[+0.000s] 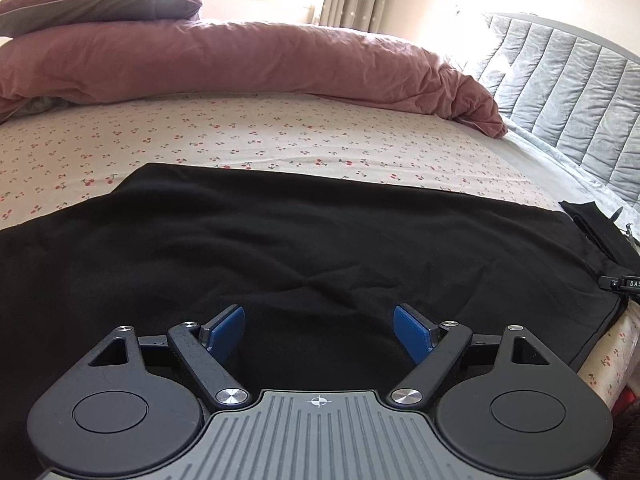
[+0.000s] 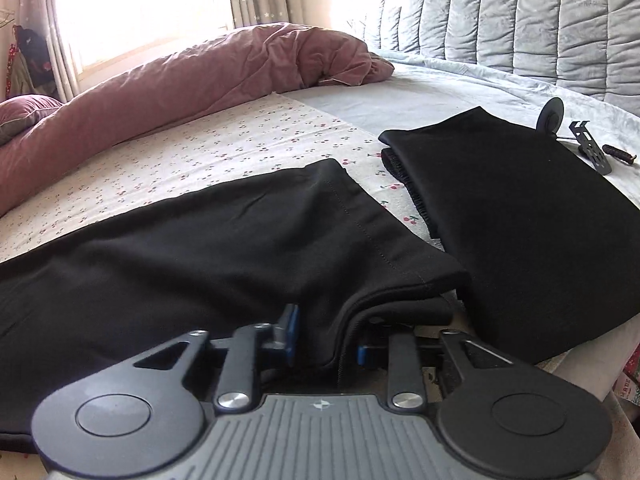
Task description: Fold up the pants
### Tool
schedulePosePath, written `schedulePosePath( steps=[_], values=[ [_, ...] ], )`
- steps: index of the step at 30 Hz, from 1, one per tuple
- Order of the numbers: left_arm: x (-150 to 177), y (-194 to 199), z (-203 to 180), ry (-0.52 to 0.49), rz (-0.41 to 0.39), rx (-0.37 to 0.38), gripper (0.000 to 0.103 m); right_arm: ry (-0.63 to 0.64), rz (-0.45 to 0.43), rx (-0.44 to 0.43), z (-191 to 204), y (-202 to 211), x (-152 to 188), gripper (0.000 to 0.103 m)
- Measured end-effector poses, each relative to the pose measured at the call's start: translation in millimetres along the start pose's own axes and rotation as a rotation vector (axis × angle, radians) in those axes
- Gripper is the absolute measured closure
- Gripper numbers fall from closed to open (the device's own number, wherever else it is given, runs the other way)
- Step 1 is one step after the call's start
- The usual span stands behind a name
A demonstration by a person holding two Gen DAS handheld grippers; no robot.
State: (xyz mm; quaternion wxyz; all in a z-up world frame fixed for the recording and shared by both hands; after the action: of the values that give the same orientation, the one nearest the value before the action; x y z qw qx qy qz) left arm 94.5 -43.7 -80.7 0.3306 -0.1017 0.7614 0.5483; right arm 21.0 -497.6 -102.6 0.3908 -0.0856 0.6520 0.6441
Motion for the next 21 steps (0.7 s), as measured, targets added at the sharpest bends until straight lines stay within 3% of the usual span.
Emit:
schedulePosePath(
  steps=[5, 12, 17, 21],
  values=[
    [0, 4, 4, 0.018, 0.007, 0.048, 0.019, 0.022, -0.025, -0.019, 21, 11, -14, 0.095],
    [-11, 8, 4, 0.093, -0.008, 0.247, 0.021, 0.336, -0.093, -0.174, 137, 46, -25, 0.096],
    [-17, 1, 6, 0.173, -0.023, 0.391, 0.022, 0.584, -0.049, -0.357, 234, 59, 1, 0.096],
    [-16, -7, 16, 0.258, -0.031, 0.511, 0.023, 0.745, 0.062, -0.57, 292, 65, 40, 0.096]
  ],
)
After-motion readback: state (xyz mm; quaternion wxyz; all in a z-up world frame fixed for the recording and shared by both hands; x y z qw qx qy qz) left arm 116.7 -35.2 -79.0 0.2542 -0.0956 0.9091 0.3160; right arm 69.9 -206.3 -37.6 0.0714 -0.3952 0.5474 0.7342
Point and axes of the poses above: each gripper's, at about its wrist camera, not at the fingertips, and y roughly against the way its jaws point, z to its left, x to its underside, the point moved 5 cm from there along -y, roughly the way its jaws point, and after that the axes turned 12 degrees about z, right-handed, at the moved point
